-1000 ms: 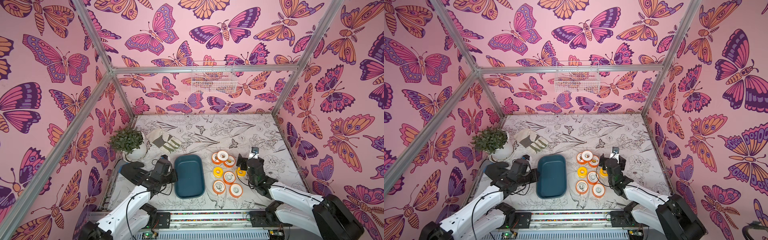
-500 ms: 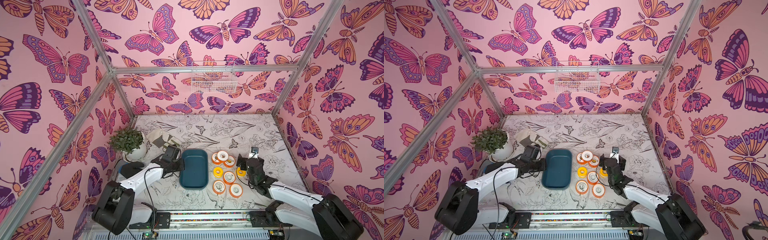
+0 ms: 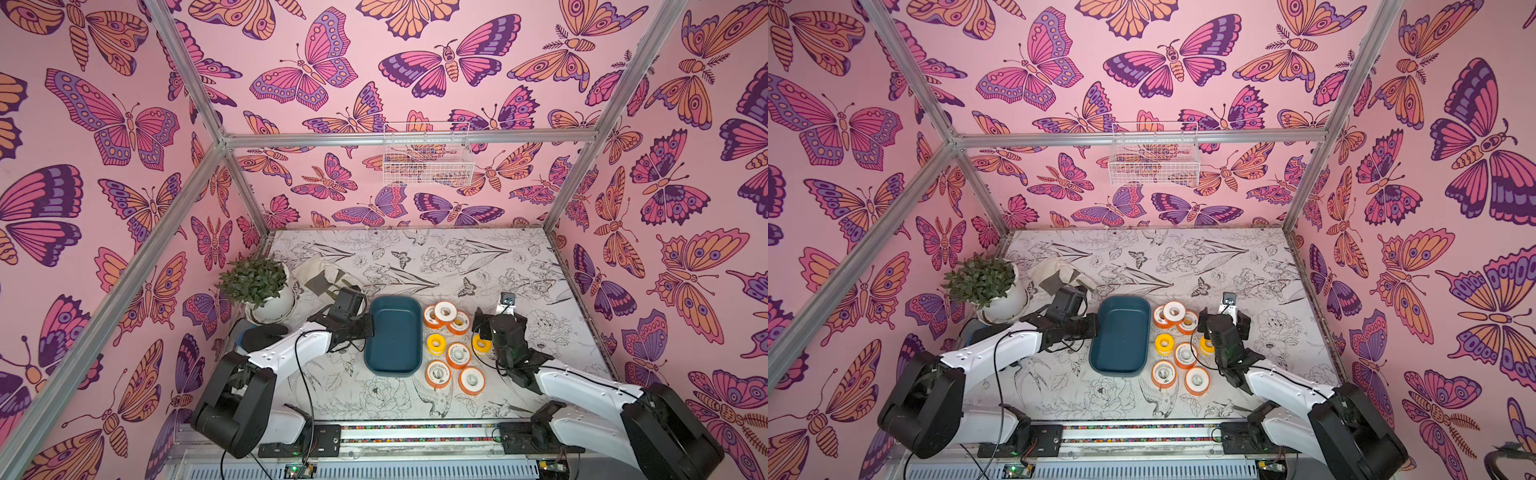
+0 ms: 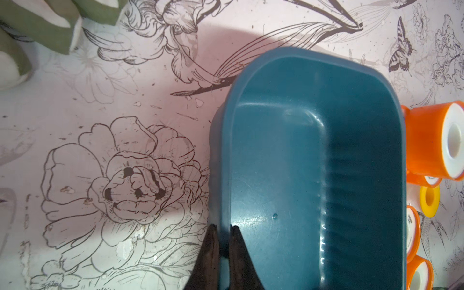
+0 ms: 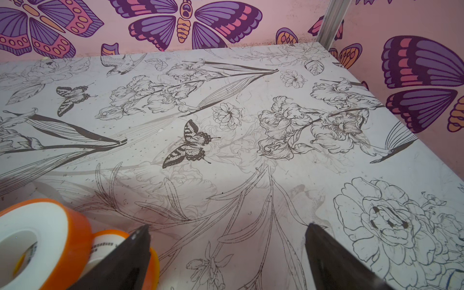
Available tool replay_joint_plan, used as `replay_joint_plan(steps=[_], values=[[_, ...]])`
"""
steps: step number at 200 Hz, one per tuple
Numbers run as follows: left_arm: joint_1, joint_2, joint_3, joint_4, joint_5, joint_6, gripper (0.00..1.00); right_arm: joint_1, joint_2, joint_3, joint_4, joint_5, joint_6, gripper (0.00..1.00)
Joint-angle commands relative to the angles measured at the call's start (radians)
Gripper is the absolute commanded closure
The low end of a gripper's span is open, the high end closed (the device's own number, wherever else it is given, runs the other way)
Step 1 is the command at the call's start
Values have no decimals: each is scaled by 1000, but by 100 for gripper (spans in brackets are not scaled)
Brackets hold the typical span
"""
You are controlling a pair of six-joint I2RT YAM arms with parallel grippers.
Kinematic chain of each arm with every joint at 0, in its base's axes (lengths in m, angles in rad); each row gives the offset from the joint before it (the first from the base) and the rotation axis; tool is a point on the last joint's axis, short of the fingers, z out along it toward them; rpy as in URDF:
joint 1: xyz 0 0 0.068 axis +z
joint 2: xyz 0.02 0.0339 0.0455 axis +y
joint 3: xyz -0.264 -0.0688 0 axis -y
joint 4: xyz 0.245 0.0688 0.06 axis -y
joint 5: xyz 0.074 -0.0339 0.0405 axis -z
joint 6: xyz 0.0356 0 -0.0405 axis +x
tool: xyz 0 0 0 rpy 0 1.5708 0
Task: Put the sealing tape into the storage box
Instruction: Adjust the storage box at the center of the board, then pick up the sealing tape at the center of the board.
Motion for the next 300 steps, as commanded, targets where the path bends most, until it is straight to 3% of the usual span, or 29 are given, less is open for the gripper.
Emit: replay_joint_plan(steps=[1,49,93,132,176,210,233,263,300], values=[[-6,-40,-26,-34,11,-21,95,6,5,26,-12,19,6,1],[-7,-87,-51,-45,6,-42,89,6,6,28,-14,20,6,1],[-6,-163,-53,-81,-15,-39,70,7,-2,30,-28,27,11,1],[-6,-263,-38,-174,-88,-12,64,6,-68,73,-137,34,-8,1],[-7,-432,-61,-249,-164,-10,61,7,-117,310,-466,-202,-51,1],[-8,-528,-56,-302,-119,-51,58,7,52,582,-774,-396,-29,1],[-8,-573,1,-375,-36,-53,50,13,236,778,-1006,-547,-23,1],[-8,-612,122,-528,-5,4,39,52,413,913,-1119,-567,-38,1],[-8,-658,170,-654,-113,101,28,72,538,975,-1166,-594,-52,1]])
